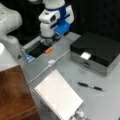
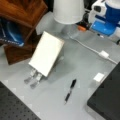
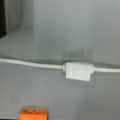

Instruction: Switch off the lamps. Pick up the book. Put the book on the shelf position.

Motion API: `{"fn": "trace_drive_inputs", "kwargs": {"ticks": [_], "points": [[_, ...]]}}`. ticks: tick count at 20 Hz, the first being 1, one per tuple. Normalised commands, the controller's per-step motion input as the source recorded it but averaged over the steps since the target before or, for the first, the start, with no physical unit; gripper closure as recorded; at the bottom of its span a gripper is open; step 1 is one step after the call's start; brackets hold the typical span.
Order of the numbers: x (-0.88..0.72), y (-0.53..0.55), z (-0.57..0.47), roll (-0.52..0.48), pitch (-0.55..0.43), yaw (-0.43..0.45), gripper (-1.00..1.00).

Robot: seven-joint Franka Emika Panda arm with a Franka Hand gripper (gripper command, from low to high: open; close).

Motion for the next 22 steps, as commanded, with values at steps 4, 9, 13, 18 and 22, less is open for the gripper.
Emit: {"fn": "trace_drive_inputs", "kwargs": {"ticks": [4,9,13,18,22], "points": [[0.48,-0.15,0.36,-0.121,0.345,0.143,-1.00],[0.49,-0.19,0.38,-0.259,0.433,0.115,-1.00],[0.62,-0.30,0.33,-0.462,0.443,0.138,-1.00],[0.68,-0.22,0.20,-0.368,0.394,0.077,-1.00],[0.64,-0.10,0.20,-0.250,0.363,-0.002,-1.00]]}}
